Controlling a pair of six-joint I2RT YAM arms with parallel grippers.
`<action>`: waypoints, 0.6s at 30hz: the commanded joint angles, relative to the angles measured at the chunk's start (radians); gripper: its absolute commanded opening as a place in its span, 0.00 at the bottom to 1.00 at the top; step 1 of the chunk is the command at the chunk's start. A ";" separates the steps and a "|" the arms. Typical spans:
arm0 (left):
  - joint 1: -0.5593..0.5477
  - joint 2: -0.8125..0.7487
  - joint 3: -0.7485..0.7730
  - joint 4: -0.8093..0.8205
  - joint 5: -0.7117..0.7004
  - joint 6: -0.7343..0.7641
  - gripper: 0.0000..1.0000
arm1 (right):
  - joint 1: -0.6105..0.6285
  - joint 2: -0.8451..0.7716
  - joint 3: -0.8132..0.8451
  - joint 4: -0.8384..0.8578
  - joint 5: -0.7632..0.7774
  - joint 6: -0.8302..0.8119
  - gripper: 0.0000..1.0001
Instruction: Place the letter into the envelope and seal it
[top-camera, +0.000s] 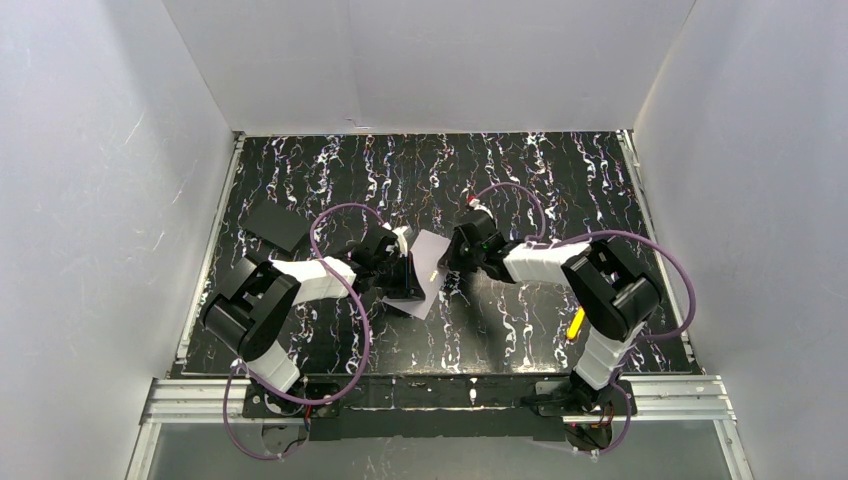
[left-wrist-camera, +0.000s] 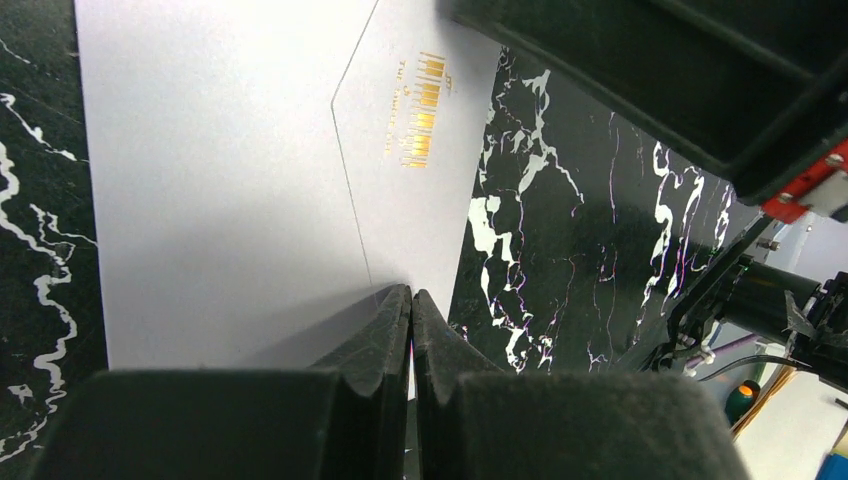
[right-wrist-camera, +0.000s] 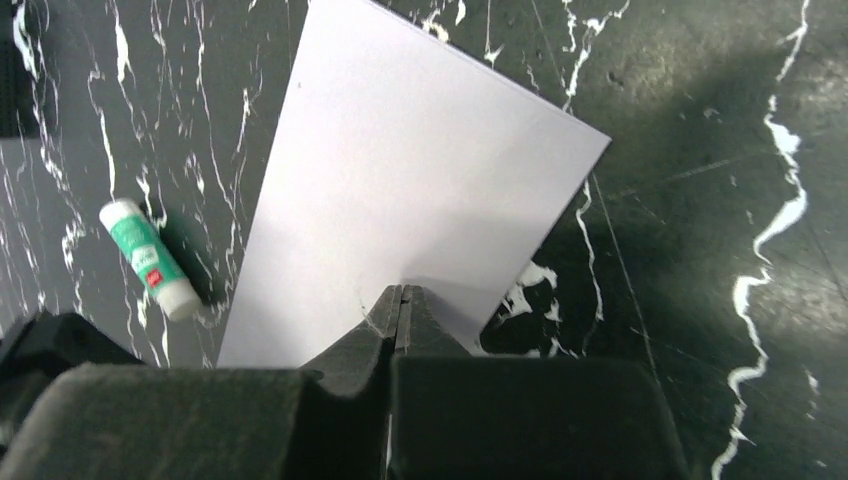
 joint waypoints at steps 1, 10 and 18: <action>-0.003 0.050 -0.036 -0.198 -0.084 0.058 0.00 | -0.019 -0.098 -0.070 0.155 -0.168 -0.108 0.01; -0.004 0.064 -0.031 -0.193 -0.084 0.066 0.00 | -0.009 -0.042 -0.092 0.229 -0.410 -0.109 0.02; -0.004 0.063 -0.029 -0.196 -0.086 0.067 0.00 | 0.012 0.049 -0.040 0.189 -0.420 -0.101 0.03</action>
